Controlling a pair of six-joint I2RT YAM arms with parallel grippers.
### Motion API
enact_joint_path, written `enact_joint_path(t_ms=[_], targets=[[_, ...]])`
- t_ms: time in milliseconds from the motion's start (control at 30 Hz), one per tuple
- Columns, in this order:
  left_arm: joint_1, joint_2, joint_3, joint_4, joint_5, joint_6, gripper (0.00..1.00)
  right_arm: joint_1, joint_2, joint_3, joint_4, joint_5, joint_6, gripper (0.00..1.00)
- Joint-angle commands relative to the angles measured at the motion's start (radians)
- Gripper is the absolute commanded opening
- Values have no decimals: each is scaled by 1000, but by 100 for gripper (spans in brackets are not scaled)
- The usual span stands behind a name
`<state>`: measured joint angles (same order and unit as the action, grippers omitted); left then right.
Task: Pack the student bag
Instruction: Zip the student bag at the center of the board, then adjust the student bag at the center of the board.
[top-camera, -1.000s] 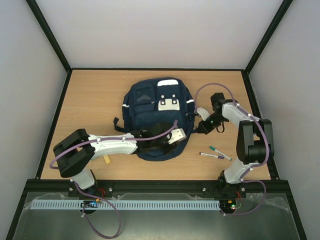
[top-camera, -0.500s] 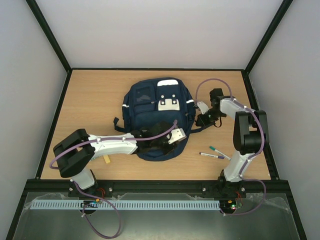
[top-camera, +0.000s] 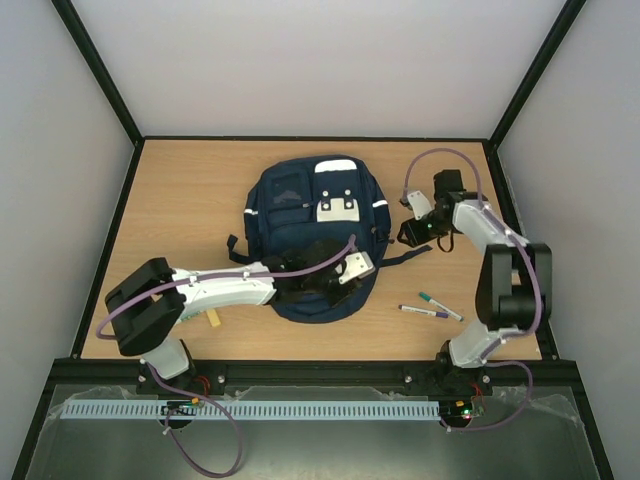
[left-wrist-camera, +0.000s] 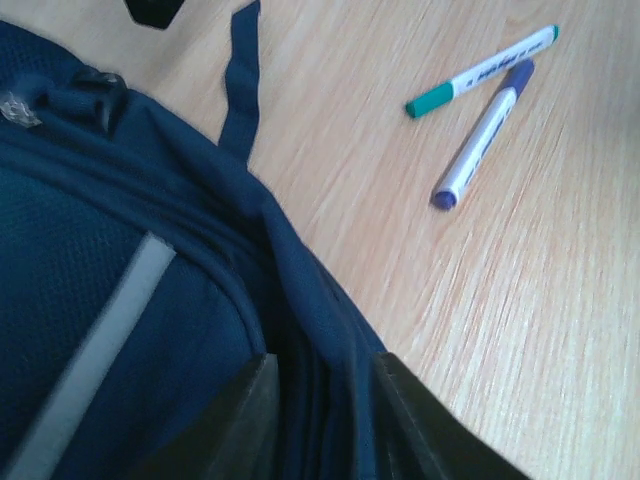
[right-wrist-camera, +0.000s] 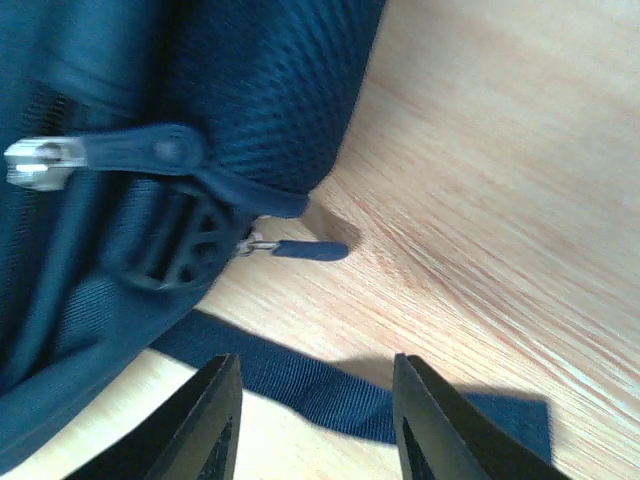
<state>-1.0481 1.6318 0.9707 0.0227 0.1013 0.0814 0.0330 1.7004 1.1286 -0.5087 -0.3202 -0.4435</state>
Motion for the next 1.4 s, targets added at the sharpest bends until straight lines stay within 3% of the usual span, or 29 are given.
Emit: enact_joint_path(t_ms=[0,100,133,167,200,233,267,533,667,800,1000,1167,1267,1367], targets=[[10,-65,107,-70,7,-7,34,0,-197,-17,-86,-25,4,46],[10,-80,186,-138,-12,6,46,1,-302,23,-148,-68,10,63],[10,-86,208,-157,-24,10,49,1,-334,36,-162,-85,12,77],[11,-95,231,-175,-41,12,53,0,-364,47,-168,-100,13,97],[10,-103,252,-193,-59,10,59,1,-398,50,-169,-112,11,100],[12,-113,271,-213,-79,6,90,1,-429,47,-160,-116,11,99],[13,-123,291,-225,-98,-5,98,2,-460,38,-144,-108,28,99],[69,-173,395,-346,-319,-87,99,3,-561,-3,-67,-168,131,99],[120,-226,338,-362,-412,-116,99,3,-515,2,-42,-276,212,99],[205,-343,185,-315,-446,-172,99,5,-441,-39,-10,-388,256,99],[358,-561,-34,-242,-417,-208,99,24,-439,-132,96,-333,308,99],[444,-720,-183,-144,-371,-228,99,30,-545,-269,267,-115,361,99],[449,-729,-200,-141,-558,-274,99,30,-569,-297,293,-16,323,99],[488,-700,-187,-217,-802,-452,99,23,-571,-341,354,12,322,99]])
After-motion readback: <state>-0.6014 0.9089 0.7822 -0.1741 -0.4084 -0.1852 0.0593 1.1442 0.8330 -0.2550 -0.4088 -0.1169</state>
